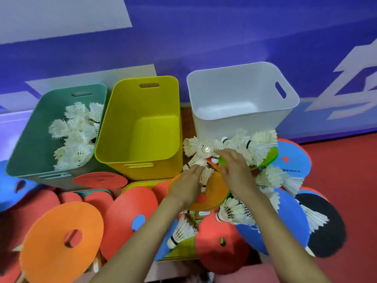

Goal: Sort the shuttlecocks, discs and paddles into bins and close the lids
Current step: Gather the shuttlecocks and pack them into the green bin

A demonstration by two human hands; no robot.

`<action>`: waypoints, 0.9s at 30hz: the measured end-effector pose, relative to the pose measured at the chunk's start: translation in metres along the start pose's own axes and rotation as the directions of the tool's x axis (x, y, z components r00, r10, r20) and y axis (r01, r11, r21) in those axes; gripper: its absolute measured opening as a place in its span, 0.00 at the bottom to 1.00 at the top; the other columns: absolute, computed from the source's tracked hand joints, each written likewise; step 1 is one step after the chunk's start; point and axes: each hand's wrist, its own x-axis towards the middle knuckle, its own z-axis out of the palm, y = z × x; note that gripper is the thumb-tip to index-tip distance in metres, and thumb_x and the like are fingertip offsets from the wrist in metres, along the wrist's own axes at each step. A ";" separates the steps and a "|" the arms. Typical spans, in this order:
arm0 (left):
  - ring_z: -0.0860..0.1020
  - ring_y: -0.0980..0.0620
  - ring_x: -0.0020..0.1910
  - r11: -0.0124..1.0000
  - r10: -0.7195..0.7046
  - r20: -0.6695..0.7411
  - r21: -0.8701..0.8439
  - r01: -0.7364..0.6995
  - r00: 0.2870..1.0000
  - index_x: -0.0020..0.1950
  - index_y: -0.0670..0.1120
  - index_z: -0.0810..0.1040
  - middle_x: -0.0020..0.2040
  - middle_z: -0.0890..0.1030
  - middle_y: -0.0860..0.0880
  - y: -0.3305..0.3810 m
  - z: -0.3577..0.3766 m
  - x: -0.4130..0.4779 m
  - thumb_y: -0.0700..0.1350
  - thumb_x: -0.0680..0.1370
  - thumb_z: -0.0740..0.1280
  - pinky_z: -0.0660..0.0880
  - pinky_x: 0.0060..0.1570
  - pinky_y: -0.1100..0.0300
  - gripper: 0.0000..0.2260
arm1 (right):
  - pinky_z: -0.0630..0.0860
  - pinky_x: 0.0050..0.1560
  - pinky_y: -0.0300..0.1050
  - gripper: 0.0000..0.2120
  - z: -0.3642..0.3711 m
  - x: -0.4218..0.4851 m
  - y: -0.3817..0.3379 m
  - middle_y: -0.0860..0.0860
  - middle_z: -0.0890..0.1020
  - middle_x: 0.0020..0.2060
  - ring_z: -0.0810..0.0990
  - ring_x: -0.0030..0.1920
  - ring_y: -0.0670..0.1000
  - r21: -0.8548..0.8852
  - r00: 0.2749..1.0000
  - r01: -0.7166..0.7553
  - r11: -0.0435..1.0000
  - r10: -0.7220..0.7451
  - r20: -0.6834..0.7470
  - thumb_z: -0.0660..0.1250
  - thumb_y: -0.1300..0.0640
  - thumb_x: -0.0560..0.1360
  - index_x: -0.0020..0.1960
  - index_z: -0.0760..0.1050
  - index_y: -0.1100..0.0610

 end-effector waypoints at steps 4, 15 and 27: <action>0.69 0.43 0.66 0.998 -0.045 0.061 0.052 0.042 0.997 0.71 0.44 0.64 0.69 0.66 0.44 0.000 0.001 0.010 0.39 0.76 0.64 0.66 0.62 0.54 0.23 | 0.69 0.62 0.50 0.20 0.011 0.030 -0.005 0.55 0.71 0.63 0.67 0.64 0.56 -0.043 0.988 -0.004 0.999 0.010 0.153 0.57 0.62 0.80 0.71 0.66 0.52; 0.77 0.41 0.56 0.970 -0.222 -0.021 0.099 0.223 0.975 0.60 0.44 0.74 0.59 0.75 0.42 -0.008 -0.002 0.018 0.40 0.79 0.61 0.73 0.49 0.52 0.10 | 0.74 0.53 0.46 0.17 0.015 0.058 -0.008 0.55 0.80 0.56 0.78 0.56 0.56 -0.128 0.981 -0.099 0.987 0.118 0.153 0.60 0.67 0.76 0.62 0.76 0.56; 0.74 0.48 0.47 0.992 -0.010 -0.430 -0.120 -0.046 0.903 0.47 0.46 0.79 0.47 0.78 0.50 -0.011 -0.037 -0.049 0.50 0.75 0.68 0.71 0.44 0.54 0.08 | 0.76 0.37 0.49 0.05 -0.009 0.012 -0.039 0.51 0.79 0.45 0.78 0.43 0.54 0.134 0.942 0.083 0.988 -0.033 -0.334 0.62 0.61 0.78 0.49 0.77 0.56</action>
